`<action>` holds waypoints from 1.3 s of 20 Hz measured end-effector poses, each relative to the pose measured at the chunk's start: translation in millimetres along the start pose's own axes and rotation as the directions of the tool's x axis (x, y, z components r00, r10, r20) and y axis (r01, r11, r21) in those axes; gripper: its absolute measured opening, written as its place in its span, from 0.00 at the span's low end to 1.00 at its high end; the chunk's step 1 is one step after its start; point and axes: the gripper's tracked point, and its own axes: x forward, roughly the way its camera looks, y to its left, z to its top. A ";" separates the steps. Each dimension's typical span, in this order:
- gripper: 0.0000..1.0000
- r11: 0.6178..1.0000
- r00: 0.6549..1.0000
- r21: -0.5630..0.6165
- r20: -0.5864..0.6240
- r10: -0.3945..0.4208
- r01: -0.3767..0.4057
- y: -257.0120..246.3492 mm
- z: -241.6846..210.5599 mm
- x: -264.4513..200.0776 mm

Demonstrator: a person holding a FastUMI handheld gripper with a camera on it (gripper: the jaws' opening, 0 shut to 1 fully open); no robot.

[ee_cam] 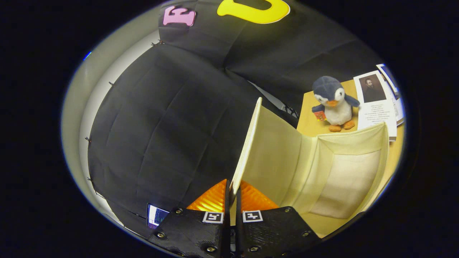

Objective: Open the storage box then place both shoes into the box .Put the left shoe in first, then the right shoe, with the right side of both shoes facing outward in a uniform manner.

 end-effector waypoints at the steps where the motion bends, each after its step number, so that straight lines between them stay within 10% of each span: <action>1: 0.05 1.000 1.000 0.000 -0.006 0.002 -0.002 2.2 -0.7 11.1; 9: 0.09 0.998 0.997 -0.057 -0.057 -0.044 0.041 10.9 -20.3 72.5; 13: 0.37 0.987 0.993 -0.144 -0.085 -0.078 0.065 11.3 -29.7 82.0; 16: 0.96 0.976 0.990 -0.194 -0.087 -0.115 0.096 9.2 -31.4 71.4; 26: 0.96 0.959 0.981 -0.208 0.037 -0.190 0.193 -18.1 3.0 -51.7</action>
